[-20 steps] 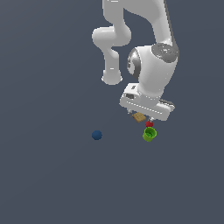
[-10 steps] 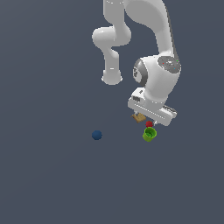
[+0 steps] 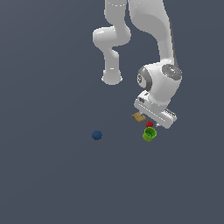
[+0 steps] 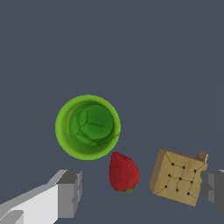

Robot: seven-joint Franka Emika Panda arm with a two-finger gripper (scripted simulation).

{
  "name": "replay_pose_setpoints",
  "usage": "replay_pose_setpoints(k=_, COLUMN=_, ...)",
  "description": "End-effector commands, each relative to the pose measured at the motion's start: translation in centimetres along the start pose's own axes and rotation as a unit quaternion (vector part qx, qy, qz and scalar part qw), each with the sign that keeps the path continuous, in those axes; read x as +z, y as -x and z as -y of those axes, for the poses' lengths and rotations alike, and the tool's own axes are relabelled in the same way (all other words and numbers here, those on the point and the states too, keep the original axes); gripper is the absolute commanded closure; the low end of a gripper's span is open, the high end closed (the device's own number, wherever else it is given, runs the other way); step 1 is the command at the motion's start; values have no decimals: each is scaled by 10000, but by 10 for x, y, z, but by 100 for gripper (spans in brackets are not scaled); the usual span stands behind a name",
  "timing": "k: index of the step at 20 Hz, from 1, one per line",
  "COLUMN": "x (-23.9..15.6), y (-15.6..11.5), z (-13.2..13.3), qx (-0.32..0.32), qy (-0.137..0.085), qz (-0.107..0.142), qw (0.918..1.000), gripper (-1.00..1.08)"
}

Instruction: Pick up a designated object from a clutter of objects.

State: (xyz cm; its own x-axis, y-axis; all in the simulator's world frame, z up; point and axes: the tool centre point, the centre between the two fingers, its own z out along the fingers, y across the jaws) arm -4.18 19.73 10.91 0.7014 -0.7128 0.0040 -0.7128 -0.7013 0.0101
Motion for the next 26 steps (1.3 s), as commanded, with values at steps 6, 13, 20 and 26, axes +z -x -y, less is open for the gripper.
replay_pose_setpoints(k=6, x=23, y=24, z=3, qx=566, qy=-31, qz=12, qw=9984, gripper=-92)
replay_pose_setpoints(k=13, x=34, y=36, z=3, qx=846, qy=-46, qz=22, qw=9964, gripper=-92)
replay_pose_setpoints(k=20, x=36, y=38, z=3, qx=887, qy=-46, qz=25, qw=9960, gripper=-92)
replay_pose_setpoints(k=26, x=50, y=39, z=3, qx=891, qy=-46, qz=25, qw=9960, gripper=-92)
